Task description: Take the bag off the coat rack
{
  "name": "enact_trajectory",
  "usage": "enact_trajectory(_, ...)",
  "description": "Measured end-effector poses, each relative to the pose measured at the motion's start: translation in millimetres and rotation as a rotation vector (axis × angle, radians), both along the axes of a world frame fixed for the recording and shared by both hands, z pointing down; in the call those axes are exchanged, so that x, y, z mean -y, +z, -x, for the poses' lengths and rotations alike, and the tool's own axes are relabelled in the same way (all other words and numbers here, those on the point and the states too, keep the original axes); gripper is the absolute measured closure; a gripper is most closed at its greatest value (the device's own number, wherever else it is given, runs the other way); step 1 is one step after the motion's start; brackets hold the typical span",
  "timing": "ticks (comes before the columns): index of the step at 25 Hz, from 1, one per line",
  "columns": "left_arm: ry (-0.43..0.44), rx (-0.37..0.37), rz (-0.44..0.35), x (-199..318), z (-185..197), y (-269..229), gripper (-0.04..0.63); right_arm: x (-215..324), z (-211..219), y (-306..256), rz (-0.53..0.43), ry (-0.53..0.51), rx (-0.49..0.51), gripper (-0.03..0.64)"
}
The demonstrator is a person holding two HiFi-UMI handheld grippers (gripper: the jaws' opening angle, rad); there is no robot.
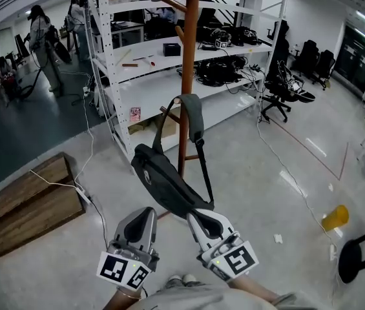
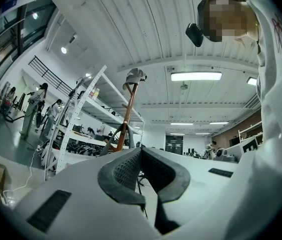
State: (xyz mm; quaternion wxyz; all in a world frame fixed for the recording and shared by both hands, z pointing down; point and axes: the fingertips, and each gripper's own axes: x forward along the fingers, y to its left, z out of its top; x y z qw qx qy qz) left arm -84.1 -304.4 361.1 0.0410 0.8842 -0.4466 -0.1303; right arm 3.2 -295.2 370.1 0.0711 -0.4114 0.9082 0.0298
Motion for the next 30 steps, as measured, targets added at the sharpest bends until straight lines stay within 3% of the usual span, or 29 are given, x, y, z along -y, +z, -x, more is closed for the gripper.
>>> enact_trajectory(4,-0.023,-0.003,-0.01,4,2,-5,0.577,40,-13,-8,-0.019,0.081,-0.083,0.593)
enact_trajectory(5,-0.028,-0.004,-0.009,6,4,-5,0.577,57,-16,-14,-0.023,0.102,-0.108,0.55)
enact_trajectory(6,-0.034,-0.005,-0.006,7,5,-4,0.577,75,-18,-19,-0.023,0.122,-0.134,0.428)
enact_trajectory(7,-0.039,-0.006,-0.003,9,7,-3,0.577,94,-21,-26,-0.025,0.139,-0.156,0.403)
enact_trajectory(12,-0.063,-0.014,-0.002,10,12,0,0.577,195,-29,-73,-0.094,0.222,-0.25,0.385)
enact_trajectory(18,-0.112,-0.011,0.028,8,28,11,0.577,275,-40,-65,0.023,0.309,-0.399,0.378)
enact_trajectory(26,-0.152,-0.009,0.028,7,41,8,0.577,288,-39,-64,0.003,0.321,-0.256,0.386)
enact_trajectory(30,-0.159,0.001,0.03,3,43,7,0.577,285,-45,-70,0.022,0.301,-0.158,0.503)
